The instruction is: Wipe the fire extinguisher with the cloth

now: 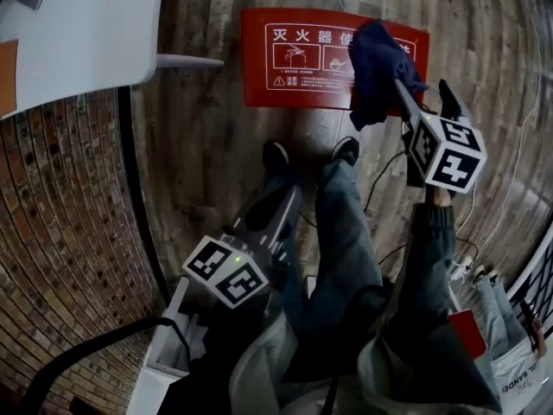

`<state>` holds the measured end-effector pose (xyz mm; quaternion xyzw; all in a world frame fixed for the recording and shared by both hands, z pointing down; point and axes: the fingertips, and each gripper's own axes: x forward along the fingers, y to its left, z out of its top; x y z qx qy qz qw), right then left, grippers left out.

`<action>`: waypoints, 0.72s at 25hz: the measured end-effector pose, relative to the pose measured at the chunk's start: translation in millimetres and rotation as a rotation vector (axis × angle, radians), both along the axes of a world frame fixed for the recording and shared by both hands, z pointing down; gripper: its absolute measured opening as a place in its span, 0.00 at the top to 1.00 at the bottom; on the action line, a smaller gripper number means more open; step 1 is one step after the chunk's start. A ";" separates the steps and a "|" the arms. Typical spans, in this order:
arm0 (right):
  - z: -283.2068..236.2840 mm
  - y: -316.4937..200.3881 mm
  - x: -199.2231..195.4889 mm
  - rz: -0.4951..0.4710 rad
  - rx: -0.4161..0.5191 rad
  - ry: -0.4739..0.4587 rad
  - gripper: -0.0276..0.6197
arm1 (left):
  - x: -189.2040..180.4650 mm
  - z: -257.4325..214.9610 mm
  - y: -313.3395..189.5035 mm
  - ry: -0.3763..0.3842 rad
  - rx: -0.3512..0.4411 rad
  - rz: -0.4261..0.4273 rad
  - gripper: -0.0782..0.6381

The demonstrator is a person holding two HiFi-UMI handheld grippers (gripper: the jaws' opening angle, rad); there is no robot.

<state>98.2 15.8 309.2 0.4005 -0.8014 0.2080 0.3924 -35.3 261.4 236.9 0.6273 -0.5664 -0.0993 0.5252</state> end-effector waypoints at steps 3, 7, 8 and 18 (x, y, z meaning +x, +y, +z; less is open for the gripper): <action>-9.3 -7.1 17.5 0.056 -0.064 -0.018 0.38 | 5.2 -21.8 -11.1 0.014 0.042 0.006 0.89; -45.0 -5.4 4.2 0.063 -0.062 -0.046 0.38 | -5.6 -67.3 -8.7 -0.007 0.070 0.018 0.89; -56.0 -8.1 -0.9 0.048 -0.046 -0.046 0.38 | -8.5 -78.5 -10.0 -0.017 0.077 0.020 0.89; -171.0 -5.3 -24.3 0.031 0.089 -0.132 0.38 | -35.2 -176.6 -15.8 -0.065 0.192 0.036 0.89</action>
